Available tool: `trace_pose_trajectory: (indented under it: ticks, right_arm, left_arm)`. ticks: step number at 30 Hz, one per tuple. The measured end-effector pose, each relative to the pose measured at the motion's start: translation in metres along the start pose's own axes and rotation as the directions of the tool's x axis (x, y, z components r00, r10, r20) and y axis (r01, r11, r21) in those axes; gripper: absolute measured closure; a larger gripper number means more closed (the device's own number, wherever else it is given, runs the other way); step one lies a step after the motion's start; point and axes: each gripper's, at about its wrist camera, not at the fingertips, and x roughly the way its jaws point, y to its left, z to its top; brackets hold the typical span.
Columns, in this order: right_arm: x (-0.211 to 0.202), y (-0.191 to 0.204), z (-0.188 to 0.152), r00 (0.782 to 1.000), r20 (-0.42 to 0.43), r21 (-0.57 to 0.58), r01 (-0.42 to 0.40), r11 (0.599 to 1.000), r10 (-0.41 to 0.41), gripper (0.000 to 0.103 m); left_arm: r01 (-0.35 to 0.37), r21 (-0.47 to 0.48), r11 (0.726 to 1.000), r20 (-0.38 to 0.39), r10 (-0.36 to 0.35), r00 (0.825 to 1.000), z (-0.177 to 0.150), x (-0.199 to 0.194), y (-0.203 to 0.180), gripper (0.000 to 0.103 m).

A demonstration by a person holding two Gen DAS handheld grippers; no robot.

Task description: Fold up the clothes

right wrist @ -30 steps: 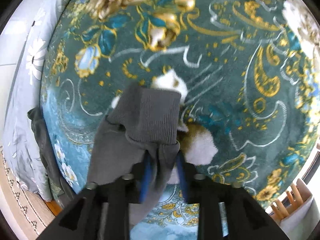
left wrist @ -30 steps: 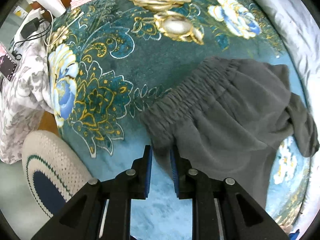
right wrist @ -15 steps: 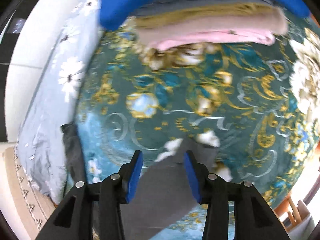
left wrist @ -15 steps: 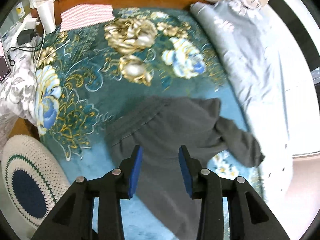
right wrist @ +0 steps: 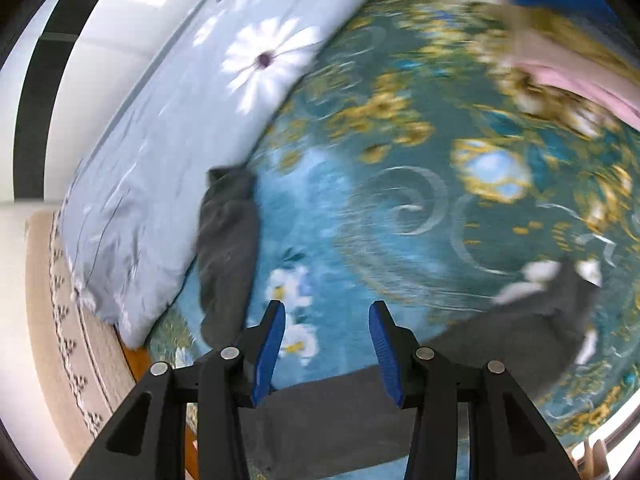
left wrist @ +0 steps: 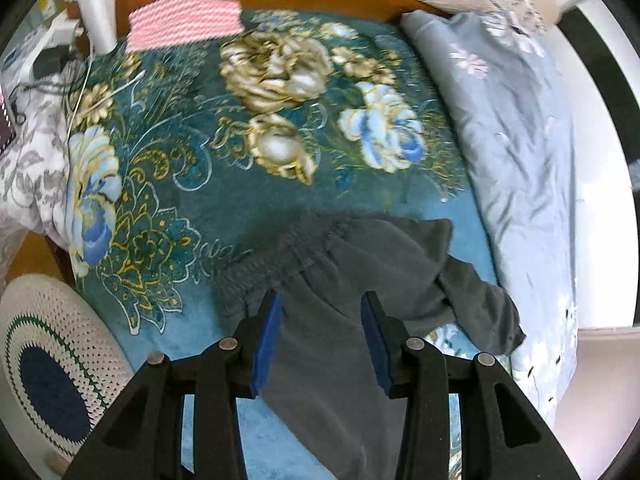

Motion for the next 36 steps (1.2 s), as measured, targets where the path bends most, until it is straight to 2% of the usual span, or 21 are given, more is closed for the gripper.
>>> trace_pose_trajectory:
  ticks: [3, 6, 13, 19, 22, 29, 31, 32, 33, 34, 36]
  right_arm:
    - [0.031, 0.039, 0.005, 0.999, -0.046, -0.044, -0.002, 0.999, 0.0, 0.056]
    - [0.072, 0.07, 0.015, 0.995, -0.099, -0.049, 0.002, 0.999, -0.007, 0.056]
    - [0.154, 0.105, 0.04, 0.985, -0.168, -0.014, 0.029, 0.999, -0.031, 0.056]
    - [0.212, 0.112, 0.06, 0.976, -0.206, 0.014, 0.076, 0.997, -0.071, 0.056]
    - [0.232, 0.11, 0.069, 0.976, -0.198, 0.032, 0.1, 0.995, -0.091, 0.056]
    - [0.259, 0.111, 0.069, 0.981, -0.187, 0.095, 0.075, 0.993, -0.057, 0.056]
    - [0.263, 0.112, 0.065, 0.982, -0.182, 0.12, 0.068, 0.99, -0.045, 0.063]
    - [0.263, 0.112, 0.063, 0.984, -0.174, 0.135, 0.064, 0.989, -0.04, 0.073]
    - [0.261, 0.112, 0.062, 0.986, -0.165, 0.147, 0.06, 0.987, -0.036, 0.088]
    - [0.258, 0.113, 0.06, 0.988, -0.152, 0.157, 0.05, 0.986, -0.026, 0.094]
    - [0.247, 0.115, 0.058, 0.991, -0.132, 0.151, 0.02, 0.988, 0.0, 0.097]
  left_arm:
    - [-0.005, -0.051, 0.999, -0.019, 0.004, 1.0, 0.006, 0.014, 0.004, 0.061]
    - [-0.021, -0.058, 0.998, -0.031, 0.019, 0.999, 0.012, 0.026, 0.001, 0.061]
    - [-0.062, -0.073, 0.995, -0.046, 0.059, 0.997, 0.026, 0.05, -0.006, 0.061]
    - [-0.093, -0.098, 0.991, -0.07, 0.086, 0.994, 0.03, 0.069, -0.005, 0.061]
    - [-0.126, -0.089, 0.988, -0.074, 0.119, 0.99, 0.032, 0.074, -0.003, 0.061]
    - [-0.167, -0.092, 0.982, -0.079, 0.16, 0.984, 0.038, 0.078, 0.003, 0.061]
    - [-0.172, -0.096, 0.98, -0.079, 0.165, 0.983, 0.04, 0.078, 0.004, 0.061]
    - [-0.17, -0.098, 0.98, -0.078, 0.163, 0.984, 0.041, 0.077, 0.004, 0.061]
    - [-0.168, -0.101, 0.981, -0.077, 0.161, 0.984, 0.041, 0.076, 0.004, 0.061]
    - [-0.167, -0.102, 0.981, -0.075, 0.16, 0.984, 0.042, 0.075, 0.004, 0.061]
    - [-0.162, -0.096, 0.982, -0.067, 0.156, 0.986, 0.043, 0.073, 0.001, 0.061]
